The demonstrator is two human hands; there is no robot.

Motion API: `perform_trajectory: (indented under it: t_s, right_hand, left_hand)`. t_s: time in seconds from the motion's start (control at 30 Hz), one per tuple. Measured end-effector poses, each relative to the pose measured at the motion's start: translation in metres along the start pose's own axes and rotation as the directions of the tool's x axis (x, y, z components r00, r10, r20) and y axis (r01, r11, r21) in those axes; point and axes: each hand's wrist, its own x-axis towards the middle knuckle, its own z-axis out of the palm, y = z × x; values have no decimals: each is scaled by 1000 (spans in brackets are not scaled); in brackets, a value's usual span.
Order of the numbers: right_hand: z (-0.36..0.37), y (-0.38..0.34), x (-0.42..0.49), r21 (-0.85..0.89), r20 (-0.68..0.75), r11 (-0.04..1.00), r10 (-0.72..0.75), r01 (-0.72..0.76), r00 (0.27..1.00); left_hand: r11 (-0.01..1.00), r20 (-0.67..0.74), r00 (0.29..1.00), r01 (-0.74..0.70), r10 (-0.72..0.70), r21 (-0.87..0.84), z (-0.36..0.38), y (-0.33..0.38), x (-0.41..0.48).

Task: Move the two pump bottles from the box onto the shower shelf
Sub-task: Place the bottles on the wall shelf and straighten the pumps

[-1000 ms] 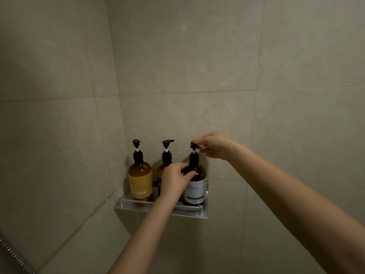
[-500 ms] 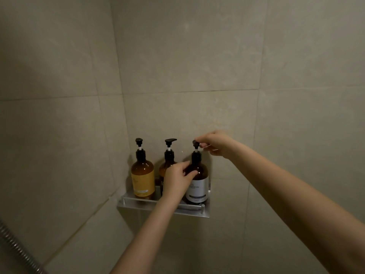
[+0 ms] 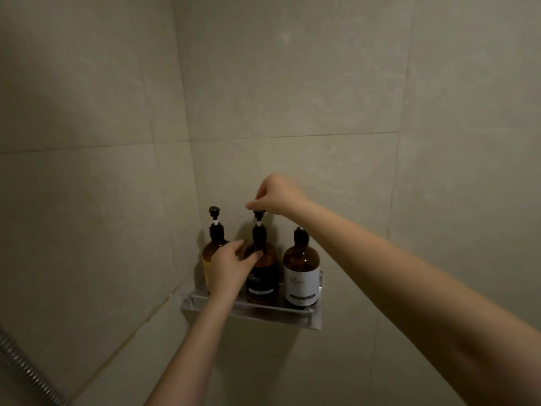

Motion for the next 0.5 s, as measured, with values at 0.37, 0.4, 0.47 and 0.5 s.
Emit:
perform_trajectory:
  t_s: [0.37,0.4,0.47,0.5]
  right_hand:
    - [6,-4,6,-184,62,981,-46,57,997]
    - [4,-3,5,-175,78,981,-74,86,994]
    - [1,0,3,-159,89,977,-127,140,988]
    - [0,2,2,-153,91,974,-152,165,984]
  left_hand:
    - [999,26,999,-32,33,-37,-5,4,-2]
    - [999,14,999,-32,33,-40,-4,2,-2]
    - [999,6,1000,-24,24,-44,-2,0,0]
    - [999,12,1000,-19,19,-46,-1,-1,0]
